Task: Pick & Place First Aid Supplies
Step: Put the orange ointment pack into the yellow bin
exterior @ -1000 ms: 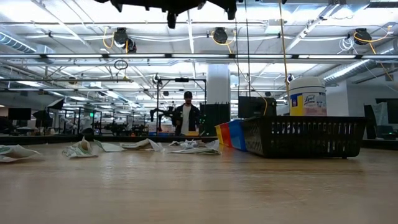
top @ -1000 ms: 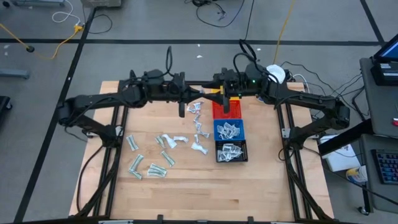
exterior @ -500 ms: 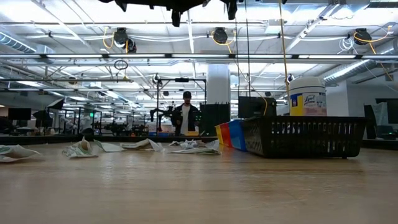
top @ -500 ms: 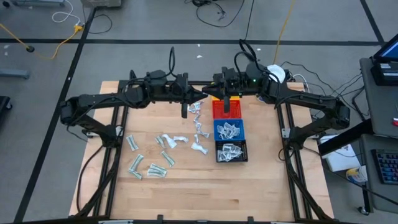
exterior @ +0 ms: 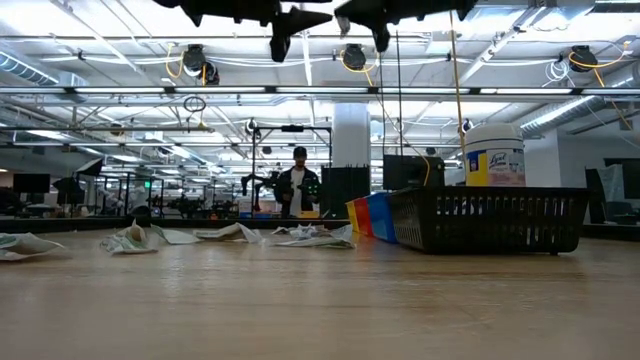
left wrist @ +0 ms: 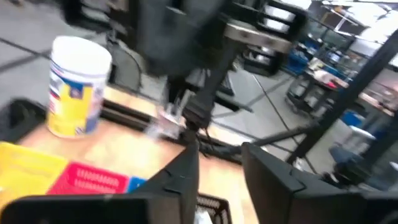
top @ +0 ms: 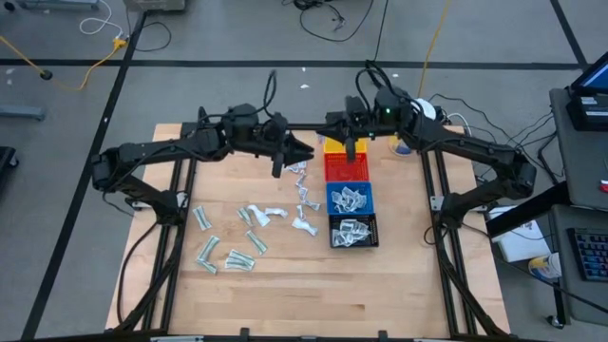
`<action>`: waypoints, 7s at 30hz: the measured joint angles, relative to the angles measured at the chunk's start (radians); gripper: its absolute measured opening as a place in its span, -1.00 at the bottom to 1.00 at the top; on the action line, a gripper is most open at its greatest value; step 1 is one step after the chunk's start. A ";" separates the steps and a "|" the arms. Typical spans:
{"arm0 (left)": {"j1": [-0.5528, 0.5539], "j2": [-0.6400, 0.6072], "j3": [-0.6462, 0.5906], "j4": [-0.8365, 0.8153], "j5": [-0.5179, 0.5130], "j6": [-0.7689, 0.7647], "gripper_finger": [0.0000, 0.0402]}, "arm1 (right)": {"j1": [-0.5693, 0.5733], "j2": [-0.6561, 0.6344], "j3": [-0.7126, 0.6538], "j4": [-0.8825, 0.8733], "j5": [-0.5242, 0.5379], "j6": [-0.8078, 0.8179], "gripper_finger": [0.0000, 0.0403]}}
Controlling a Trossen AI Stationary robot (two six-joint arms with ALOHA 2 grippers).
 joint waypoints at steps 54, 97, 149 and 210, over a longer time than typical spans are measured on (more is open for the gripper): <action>0.049 0.000 0.000 -0.103 0.035 0.007 -0.10 | -0.296 0.654 0.337 -0.770 0.394 -0.749 -0.69; 0.044 -0.001 0.000 -0.215 0.121 0.026 -0.10 | -0.033 0.099 0.337 -0.372 0.267 -0.324 0.07; -0.260 0.781 0.579 -1.050 -0.579 0.714 -0.10 | -0.014 -0.041 0.337 -0.189 0.323 -0.327 0.05; 0.081 -0.009 -0.272 0.532 -0.083 0.177 -1.00 | 0.001 -0.016 0.337 -0.347 0.135 -0.186 0.05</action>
